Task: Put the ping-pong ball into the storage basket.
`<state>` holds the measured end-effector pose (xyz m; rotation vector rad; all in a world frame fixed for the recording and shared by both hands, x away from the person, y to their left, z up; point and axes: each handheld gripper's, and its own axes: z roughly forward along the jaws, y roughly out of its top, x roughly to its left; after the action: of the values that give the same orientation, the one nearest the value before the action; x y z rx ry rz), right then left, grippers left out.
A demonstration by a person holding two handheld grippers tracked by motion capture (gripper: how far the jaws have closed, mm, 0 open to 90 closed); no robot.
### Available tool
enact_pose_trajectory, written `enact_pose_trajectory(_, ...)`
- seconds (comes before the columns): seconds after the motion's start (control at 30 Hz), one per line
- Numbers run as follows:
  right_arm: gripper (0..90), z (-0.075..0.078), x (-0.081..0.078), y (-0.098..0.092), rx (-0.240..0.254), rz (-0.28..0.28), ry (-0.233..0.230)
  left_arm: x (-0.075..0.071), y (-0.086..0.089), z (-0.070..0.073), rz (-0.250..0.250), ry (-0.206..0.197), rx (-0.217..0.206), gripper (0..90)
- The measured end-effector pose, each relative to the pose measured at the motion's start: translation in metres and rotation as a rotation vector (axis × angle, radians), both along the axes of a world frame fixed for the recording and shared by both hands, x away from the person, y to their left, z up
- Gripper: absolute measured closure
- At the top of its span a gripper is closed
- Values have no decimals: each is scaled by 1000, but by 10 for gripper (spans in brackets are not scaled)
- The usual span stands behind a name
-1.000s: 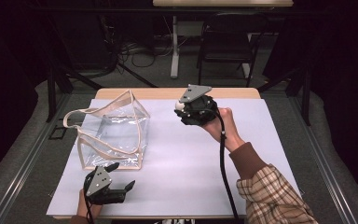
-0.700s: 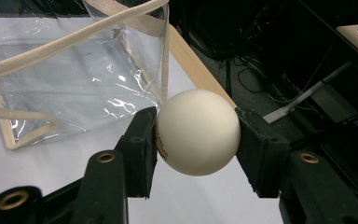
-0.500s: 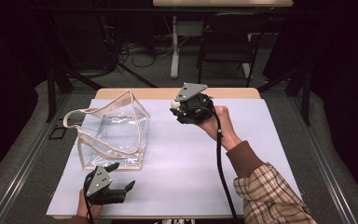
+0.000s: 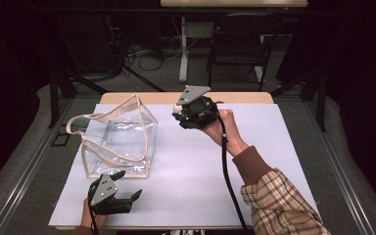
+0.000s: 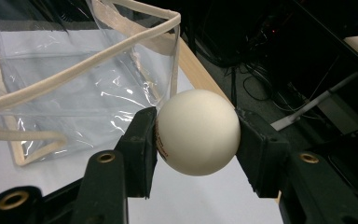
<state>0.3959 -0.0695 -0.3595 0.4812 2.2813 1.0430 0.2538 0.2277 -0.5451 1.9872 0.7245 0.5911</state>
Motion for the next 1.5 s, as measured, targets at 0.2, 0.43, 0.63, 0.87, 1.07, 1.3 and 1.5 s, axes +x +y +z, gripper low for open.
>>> enact_pose_trajectory(0.2, 510, -1, 1, 7, -6, 8, 4, 0, 0, 0, 0, 2, 0, 160)
enact_pose_trajectory(0.43, 510, 1, 2, 14, -3, 20, 4, 0, 0, 0, -1, 3, -1, 161)
enact_pose_trajectory(0.63, 510, 3, 4, 21, 0, 29, 4, 0, 0, 0, -1, 2, -1, 161)
enact_pose_trajectory(0.87, 510, 3, 4, 27, 6, 40, 8, 0, 0, 0, 1, 4, -4, 161)
enact_pose_trajectory(1.07, 511, 3, 5, 33, 8, 46, 10, 0, 0, 0, -1, 3, -5, 160)
enact_pose_trajectory(1.3, 510, 3, 5, 39, 12, 53, 11, 0, 0, 0, 0, 4, -4, 160)
enact_pose_trajectory(1.5, 511, 5, 5, 44, 11, 62, 6, 0, 0, 0, -3, 4, -5, 160)
